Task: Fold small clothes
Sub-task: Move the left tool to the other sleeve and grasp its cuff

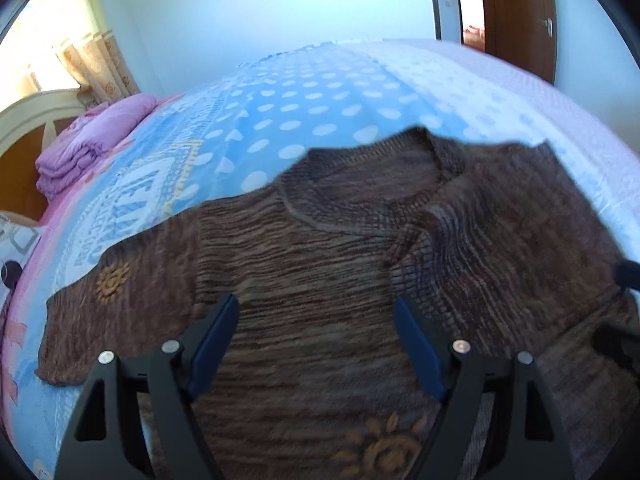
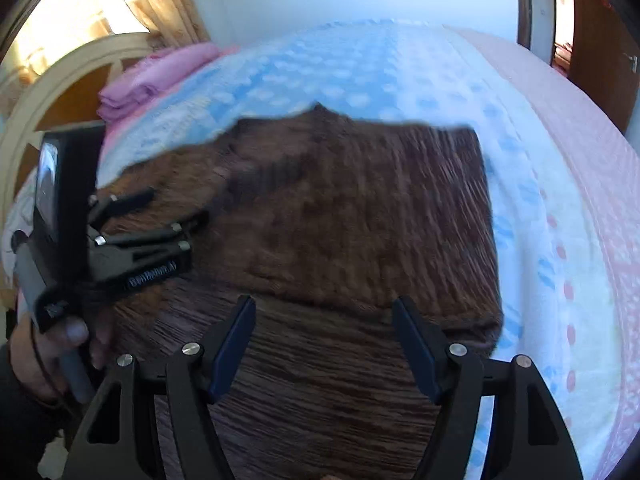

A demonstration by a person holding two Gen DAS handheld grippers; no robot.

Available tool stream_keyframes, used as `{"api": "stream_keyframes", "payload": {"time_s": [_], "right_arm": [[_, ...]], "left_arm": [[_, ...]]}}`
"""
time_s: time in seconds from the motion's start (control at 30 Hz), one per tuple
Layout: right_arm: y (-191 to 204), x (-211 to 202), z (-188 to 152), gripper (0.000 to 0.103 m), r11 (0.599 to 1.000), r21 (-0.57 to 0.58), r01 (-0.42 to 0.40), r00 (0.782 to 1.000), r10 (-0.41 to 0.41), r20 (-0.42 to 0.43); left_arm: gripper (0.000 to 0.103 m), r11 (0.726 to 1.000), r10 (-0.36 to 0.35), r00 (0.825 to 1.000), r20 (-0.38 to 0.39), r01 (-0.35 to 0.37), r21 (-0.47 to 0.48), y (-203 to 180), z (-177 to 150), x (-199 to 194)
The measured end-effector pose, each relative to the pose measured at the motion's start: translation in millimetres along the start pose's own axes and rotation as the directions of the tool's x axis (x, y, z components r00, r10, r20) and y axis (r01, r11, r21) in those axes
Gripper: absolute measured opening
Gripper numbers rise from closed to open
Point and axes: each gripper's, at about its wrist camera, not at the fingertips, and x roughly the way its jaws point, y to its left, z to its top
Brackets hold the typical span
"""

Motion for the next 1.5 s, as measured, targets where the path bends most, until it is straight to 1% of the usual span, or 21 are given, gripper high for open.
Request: {"api": "stream_keyframes", "payload": {"time_s": [0.03,0.1,0.2,0.3,0.37,0.43,0.53,0.57,0.63,0.73,0.77,0.8,0.9,0.93,1.07,1.13,1.17,1.2,1.27,1.33,1.5], "right_arm": [[4.6,0.6,4.8,0.071,1.000,-0.017,0.010,1.000,-0.010,0.008],[11.3,7.9,14.4,0.071,1.000,-0.019,-0.007,1.000,0.008,0.004],[24.7,31.3,19.3,0.071,0.998,-0.034,-0.049,0.998,0.047,-0.043],[38.9,48.3,11.3,0.072,0.996,-0.054,-0.073,0.994,0.068,-0.089],[48.4,47.6,5.8,0.073,0.994,-0.101,-0.052,0.997,0.046,-0.062],[55.0,44.5,2.3,0.073,0.990,-0.127,-0.067,0.996,0.060,-0.064],[59.2,35.8,6.8,0.073,0.988,-0.140,-0.066,0.998,0.063,-0.027],[58.5,31.0,10.3,0.073,0.990,-0.127,-0.062,0.998,0.063,0.008],[57.1,32.0,16.6,0.073,0.992,-0.100,-0.083,0.996,0.086,0.024],[65.7,49.7,13.9,0.073,0.988,-0.115,-0.104,0.994,0.100,-0.038],[70.2,55.8,10.4,0.073,0.984,-0.129,-0.122,0.991,0.113,-0.070],[75.9,59.7,5.2,0.073,0.981,-0.154,-0.115,0.991,0.104,-0.079],[93.0,59.4,-7.0,0.074,0.963,-0.268,-0.014,1.000,0.006,-0.030],[96.2,59.4,-9.8,0.076,0.959,-0.285,0.002,1.000,-0.007,-0.016],[97.3,61.3,-11.8,0.080,0.958,-0.288,0.002,1.000,-0.005,-0.008],[96.9,61.1,-12.8,0.080,0.958,-0.286,0.001,1.000,-0.003,-0.005],[97.2,61.2,-12.9,0.080,0.958,-0.287,0.004,1.000,-0.005,-0.002],[97.0,61.4,-12.7,0.080,0.957,-0.289,0.005,1.000,-0.005,-0.002],[95.2,59.3,-13.7,0.080,0.957,-0.290,0.008,1.000,-0.008,0.002],[97.3,60.2,-14.0,0.080,0.957,-0.291,0.011,1.000,-0.010,0.006],[95.8,59.0,-15.2,0.080,0.956,-0.293,0.018,1.000,-0.014,0.015]], "left_arm": [[0.083,1.000,-0.007,1.000,0.011,0.007,-0.011,9.1,-1.1,-9.3],[0.086,1.000,0.009,1.000,0.028,-0.008,-0.020,25.9,-3.9,-21.6],[0.090,0.998,0.039,0.999,0.028,-0.038,-0.053,64.5,-13.6,-34.9],[0.090,0.991,0.093,0.996,0.003,-0.093,-0.094,112.7,-32.2,-41.8],[0.090,0.984,0.130,0.991,-0.011,-0.131,-0.121,140.3,-45.2,-43.1],[0.090,0.975,0.168,0.986,-0.025,-0.169,-0.145,165.6,-59.0,-44.6],[0.090,0.952,0.235,0.970,-0.057,-0.241,-0.188,201.3,-78.8,-40.5],[0.090,0.942,0.248,0.966,-0.075,-0.259,-0.214,215.4,-85.9,-37.8],[0.090,0.921,0.263,0.959,-0.103,-0.281,-0.269,238.7,-97.2,-34.7],[0.090,0.884,0.291,0.946,-0.139,-0.322,-0.339,269.2,-111.7,-28.6],[0.090,0.878,0.284,0.948,-0.147,-0.319,-0.358,276.4,-114.2,-26.5],[0.090,0.870,0.271,0.950,-0.152,-0.310,-0.383,283.6,-116.8,-24.0],[0.088,0.853,0.213,0.964,-0.161,-0.264,-0.451,296.7,-121.3,-16.4],[0.088,0.847,0.186,0.970,-0.155,-0.239,-0.475,298.6,-120.9,-13.6],[0.085,0.795,0.111,0.987,-0.119,-0.161,-0.585,305.2,-117.2,-4.9],[0.081,0.775,0.095,0.988,-0.118,-0.148,-0.614,304.4,-115.4,0.9],[0.079,0.772,0.083,0.988,-0.129,-0.145,-0.619,301.6,-113.3,6.4],[0.077,0.771,0.083,0.987,-0.141,-0.153,-0.618,299.4,-111.1,10.5],[0.077,0.774,0.124,0.981,-0.150,-0.190,-0.604,293.8,-106.5,14.8],[0.077,0.774,0.140,0.978,-0.155,-0.205,-0.599,292.8,-102.5,19.5],[0.075,0.751,0.156,0.974,-0.162,-0.224,-0.621,298.2,-98.8,24.9]]}}
